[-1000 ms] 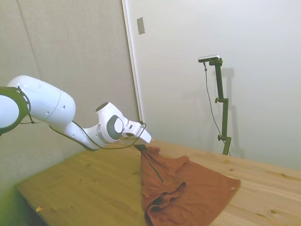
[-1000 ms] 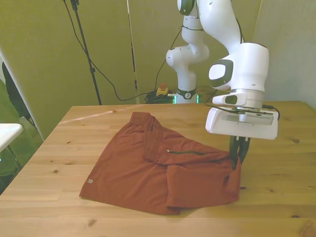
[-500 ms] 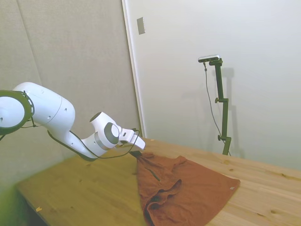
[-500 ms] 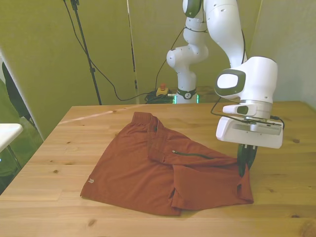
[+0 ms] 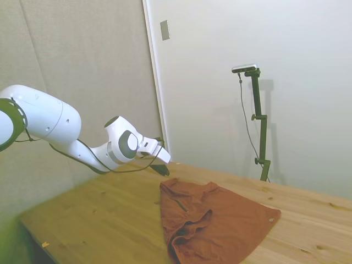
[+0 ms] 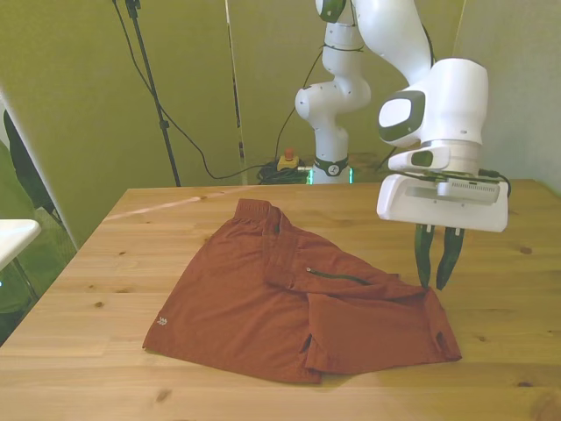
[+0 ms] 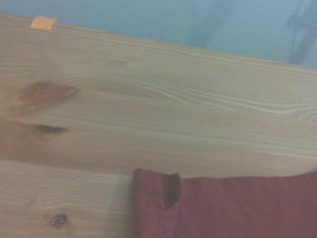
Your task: Unfold the shorts
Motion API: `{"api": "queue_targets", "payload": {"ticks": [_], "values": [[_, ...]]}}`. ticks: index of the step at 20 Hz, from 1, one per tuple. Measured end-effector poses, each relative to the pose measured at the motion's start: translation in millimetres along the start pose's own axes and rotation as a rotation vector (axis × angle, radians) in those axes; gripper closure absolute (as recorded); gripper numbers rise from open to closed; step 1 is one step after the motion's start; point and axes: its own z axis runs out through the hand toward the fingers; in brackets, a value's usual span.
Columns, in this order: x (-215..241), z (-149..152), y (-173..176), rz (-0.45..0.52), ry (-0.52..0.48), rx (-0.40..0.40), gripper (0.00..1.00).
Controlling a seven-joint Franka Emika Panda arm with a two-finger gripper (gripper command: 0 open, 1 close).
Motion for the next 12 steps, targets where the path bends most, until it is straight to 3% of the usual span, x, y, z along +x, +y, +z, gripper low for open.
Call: {"api": "queue_targets", "payload": {"ticks": [5, 9, 12], "values": [[59.7, -50.6, 34.6, 0.062, -0.013, -0.045, 0.00], [122.5, -90.5, 96.0, 0.136, -0.054, -0.099, 0.00], [161.4, -100.4, 145.8, 0.167, -0.108, -0.157, 0.00]]}}
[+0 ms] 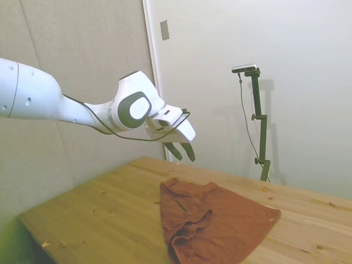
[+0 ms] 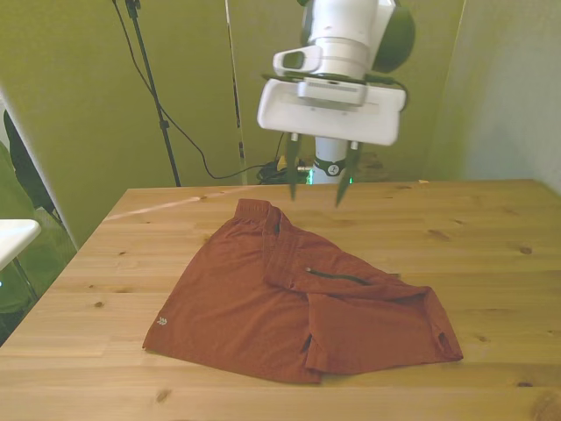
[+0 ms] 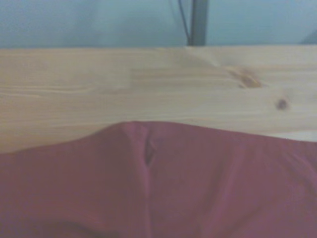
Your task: Unfold the shorts
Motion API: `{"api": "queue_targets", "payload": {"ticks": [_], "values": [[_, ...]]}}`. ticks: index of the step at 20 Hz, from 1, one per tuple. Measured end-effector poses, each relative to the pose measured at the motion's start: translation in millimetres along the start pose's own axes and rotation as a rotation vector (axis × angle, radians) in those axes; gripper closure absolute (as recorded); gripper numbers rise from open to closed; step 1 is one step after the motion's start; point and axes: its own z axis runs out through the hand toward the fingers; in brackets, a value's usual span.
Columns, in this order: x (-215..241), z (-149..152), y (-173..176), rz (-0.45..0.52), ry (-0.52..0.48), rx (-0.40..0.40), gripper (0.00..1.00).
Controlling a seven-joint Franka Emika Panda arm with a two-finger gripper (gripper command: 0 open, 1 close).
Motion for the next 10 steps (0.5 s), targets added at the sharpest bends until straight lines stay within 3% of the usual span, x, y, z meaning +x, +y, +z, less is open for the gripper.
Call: {"api": "queue_targets", "payload": {"ticks": [4, 10], "values": [[35.5, 24.6, 36.1, -0.027, -0.083, -0.072, 0.00], [53.7, 98.0, 51.0, -0.116, -0.209, -0.119, 0.00]]}}
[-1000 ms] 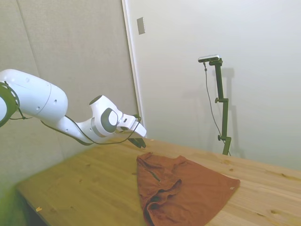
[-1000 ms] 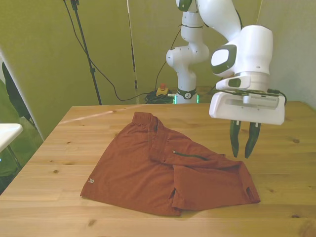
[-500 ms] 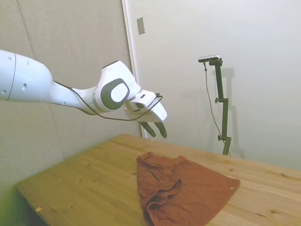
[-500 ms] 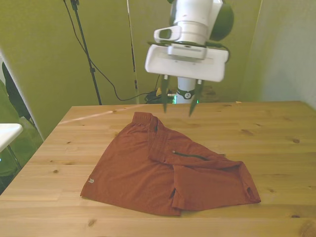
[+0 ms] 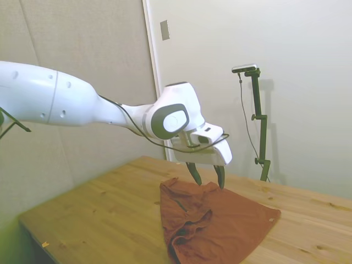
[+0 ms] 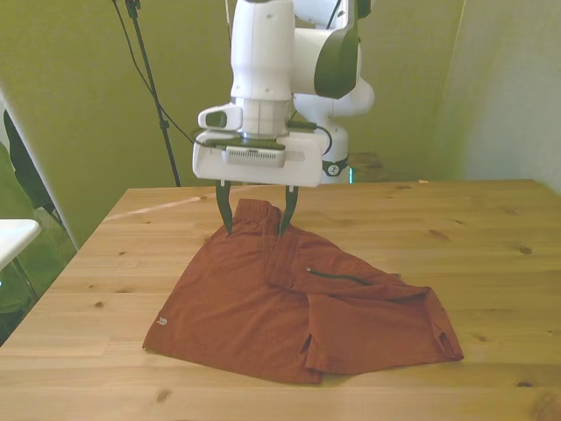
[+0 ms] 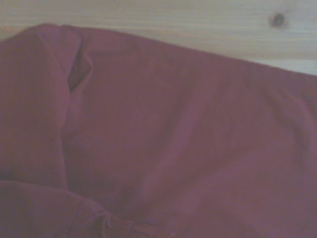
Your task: Unfold the shorts
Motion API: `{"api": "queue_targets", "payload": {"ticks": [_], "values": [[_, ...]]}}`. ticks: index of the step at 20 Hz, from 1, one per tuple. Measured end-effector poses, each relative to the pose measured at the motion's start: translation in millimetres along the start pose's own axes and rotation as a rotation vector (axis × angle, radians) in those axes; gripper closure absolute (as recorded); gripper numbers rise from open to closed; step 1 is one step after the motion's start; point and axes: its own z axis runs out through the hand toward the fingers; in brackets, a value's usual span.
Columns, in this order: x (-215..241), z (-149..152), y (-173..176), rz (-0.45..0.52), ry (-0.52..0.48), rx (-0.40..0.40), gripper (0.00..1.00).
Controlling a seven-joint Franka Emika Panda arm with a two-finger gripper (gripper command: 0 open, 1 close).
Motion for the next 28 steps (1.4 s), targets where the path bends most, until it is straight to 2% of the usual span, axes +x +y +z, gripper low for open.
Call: {"api": "queue_targets", "payload": {"ticks": [5, 15, 16, 28], "values": [[1.7, 37.4, 0.9, -0.081, -0.073, 0.003, 0.00], [-20.9, 77.2, -12.2, -0.147, -0.147, 0.049, 0.00], [-23.3, 79.8, -13.4, -0.150, -0.150, 0.049, 1.00], [-25.4, 91.1, -10.3, -0.146, -0.149, 0.047, 1.00]]}}
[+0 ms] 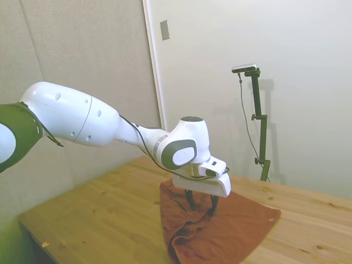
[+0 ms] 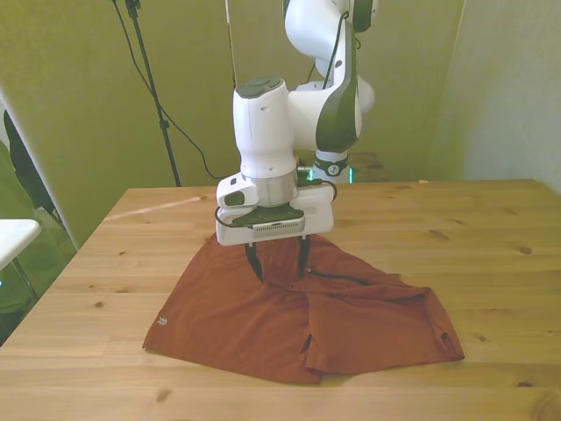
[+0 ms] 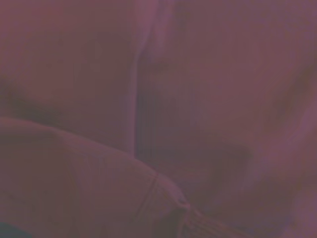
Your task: Unfold the shorts
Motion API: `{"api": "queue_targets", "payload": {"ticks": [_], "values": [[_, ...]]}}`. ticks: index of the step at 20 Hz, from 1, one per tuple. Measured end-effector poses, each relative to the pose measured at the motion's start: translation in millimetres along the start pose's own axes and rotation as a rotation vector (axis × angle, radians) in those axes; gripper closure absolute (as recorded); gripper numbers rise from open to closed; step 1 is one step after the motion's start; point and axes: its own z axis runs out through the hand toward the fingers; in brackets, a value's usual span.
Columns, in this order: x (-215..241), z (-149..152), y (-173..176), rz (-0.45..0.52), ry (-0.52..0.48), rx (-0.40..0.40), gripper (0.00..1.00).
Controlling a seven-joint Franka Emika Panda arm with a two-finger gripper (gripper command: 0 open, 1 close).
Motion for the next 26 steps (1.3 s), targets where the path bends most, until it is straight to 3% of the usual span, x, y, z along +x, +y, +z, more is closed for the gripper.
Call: {"api": "queue_targets", "payload": {"ticks": [19, 26], "values": [[0.2, -3.8, -6.9, 0.007, -0.002, -0.001, 1.00], [-64.0, -42.9, -53.4, -0.080, 0.042, -0.005, 1.00]]}}
